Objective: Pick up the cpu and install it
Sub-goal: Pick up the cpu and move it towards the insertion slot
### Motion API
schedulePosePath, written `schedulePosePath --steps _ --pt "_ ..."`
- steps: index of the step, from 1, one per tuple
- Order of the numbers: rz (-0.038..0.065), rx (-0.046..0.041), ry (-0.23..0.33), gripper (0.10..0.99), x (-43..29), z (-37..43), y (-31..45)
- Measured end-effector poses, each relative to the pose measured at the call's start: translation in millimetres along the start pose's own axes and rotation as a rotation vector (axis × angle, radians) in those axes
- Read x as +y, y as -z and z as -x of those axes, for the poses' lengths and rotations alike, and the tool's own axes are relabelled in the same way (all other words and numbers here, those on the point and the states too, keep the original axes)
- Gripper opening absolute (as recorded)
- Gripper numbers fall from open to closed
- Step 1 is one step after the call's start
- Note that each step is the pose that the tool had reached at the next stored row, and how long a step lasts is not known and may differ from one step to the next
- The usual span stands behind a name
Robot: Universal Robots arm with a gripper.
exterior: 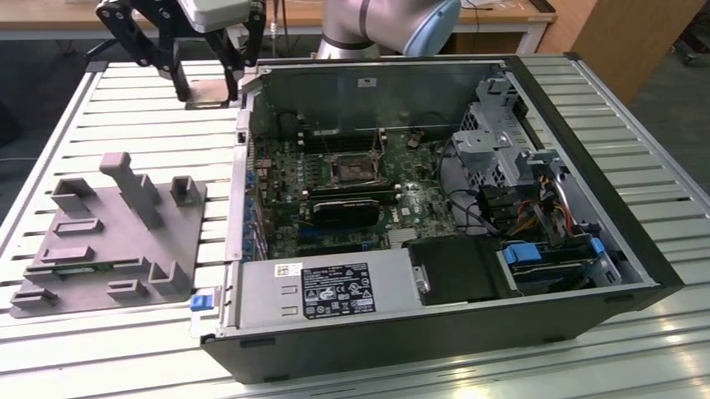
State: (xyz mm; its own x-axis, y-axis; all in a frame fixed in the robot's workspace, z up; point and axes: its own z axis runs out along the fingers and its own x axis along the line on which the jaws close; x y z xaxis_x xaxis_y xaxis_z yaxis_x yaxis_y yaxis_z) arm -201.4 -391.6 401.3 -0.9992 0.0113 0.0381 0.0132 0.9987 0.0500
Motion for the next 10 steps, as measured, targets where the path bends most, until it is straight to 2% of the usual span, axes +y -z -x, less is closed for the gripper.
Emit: schedulePosePath --steps 6,10 --pt "0.000 0.0000 0.000 0.545 1.8 13.8 -0.7" --pt "0.000 0.0001 0.000 0.545 7.9 20.8 -1.8"
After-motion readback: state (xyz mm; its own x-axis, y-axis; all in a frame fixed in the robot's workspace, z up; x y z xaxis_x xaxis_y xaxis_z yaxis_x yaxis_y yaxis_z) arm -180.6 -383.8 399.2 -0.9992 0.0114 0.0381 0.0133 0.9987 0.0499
